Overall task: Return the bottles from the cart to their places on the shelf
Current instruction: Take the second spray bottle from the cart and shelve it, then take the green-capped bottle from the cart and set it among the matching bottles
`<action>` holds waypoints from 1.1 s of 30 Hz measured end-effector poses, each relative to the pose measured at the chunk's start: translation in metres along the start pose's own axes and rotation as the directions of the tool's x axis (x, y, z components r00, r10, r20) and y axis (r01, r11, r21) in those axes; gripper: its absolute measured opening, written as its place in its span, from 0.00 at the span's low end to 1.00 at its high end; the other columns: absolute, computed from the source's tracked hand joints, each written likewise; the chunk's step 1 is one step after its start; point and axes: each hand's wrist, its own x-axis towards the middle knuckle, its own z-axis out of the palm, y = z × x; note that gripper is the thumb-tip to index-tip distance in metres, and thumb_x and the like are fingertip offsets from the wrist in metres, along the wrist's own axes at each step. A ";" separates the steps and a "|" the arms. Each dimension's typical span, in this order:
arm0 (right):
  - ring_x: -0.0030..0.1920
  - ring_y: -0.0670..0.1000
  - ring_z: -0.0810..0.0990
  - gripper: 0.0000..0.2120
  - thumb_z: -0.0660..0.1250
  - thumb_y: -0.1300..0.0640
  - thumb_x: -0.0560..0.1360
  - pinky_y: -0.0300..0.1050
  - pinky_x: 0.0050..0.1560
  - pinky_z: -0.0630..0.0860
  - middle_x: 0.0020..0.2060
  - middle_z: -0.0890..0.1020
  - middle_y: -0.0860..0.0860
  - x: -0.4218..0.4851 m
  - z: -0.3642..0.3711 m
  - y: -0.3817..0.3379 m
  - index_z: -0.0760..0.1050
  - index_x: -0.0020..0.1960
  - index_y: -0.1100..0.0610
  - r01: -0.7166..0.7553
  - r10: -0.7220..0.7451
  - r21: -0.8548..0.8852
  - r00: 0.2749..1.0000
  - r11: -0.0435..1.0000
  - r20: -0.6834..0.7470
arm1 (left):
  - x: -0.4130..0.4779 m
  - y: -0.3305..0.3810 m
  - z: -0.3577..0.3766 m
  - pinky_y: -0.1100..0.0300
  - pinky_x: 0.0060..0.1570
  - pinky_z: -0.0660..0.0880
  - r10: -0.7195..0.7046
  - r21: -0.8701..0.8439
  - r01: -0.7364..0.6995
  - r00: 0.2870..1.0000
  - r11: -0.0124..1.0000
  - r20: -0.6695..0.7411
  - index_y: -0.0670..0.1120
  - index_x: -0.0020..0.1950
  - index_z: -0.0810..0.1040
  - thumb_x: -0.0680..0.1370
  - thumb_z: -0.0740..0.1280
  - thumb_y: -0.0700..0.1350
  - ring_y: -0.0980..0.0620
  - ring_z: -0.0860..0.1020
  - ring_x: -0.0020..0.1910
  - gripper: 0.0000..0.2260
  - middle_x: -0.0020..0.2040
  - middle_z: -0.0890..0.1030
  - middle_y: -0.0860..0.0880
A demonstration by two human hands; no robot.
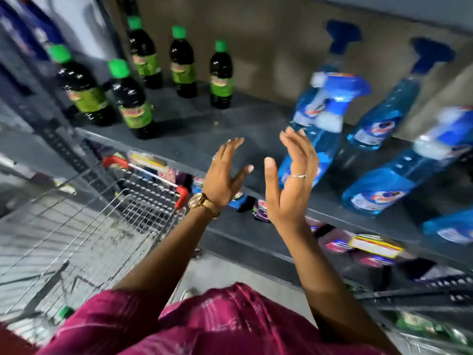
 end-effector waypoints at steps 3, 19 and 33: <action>0.73 0.53 0.64 0.18 0.60 0.54 0.79 0.43 0.74 0.58 0.68 0.72 0.54 -0.007 0.052 -0.022 0.68 0.68 0.58 0.001 -0.014 0.050 0.965 0.999 0.262 | -0.017 -0.032 -0.041 0.52 0.72 0.62 -0.025 0.104 0.041 0.988 0.994 -0.154 0.40 0.70 0.67 0.76 0.59 0.48 0.42 0.65 0.73 0.24 0.70 0.70 0.40; 0.66 0.61 0.73 0.35 0.58 0.46 0.79 0.51 0.60 0.73 0.71 0.68 0.61 -0.217 0.294 -0.105 0.44 0.77 0.55 0.012 0.044 -0.042 -0.214 0.999 0.976 | -0.324 -0.277 -0.133 0.48 0.70 0.64 -0.889 -0.379 0.890 -0.370 -0.254 -0.272 0.34 0.72 0.61 0.76 0.65 0.43 0.36 0.66 0.70 0.28 0.71 0.66 0.34; 0.47 0.53 0.81 0.30 0.62 0.52 0.78 0.51 0.50 0.81 0.57 0.78 0.57 -0.229 0.339 -0.075 0.53 0.75 0.53 0.061 0.225 -0.217 -0.328 0.974 0.918 | -0.322 -0.301 -0.101 0.45 0.63 0.66 -0.740 -0.529 0.747 -0.606 -0.402 -0.293 0.45 0.59 0.69 0.67 0.76 0.49 0.38 0.75 0.59 0.26 0.58 0.78 0.37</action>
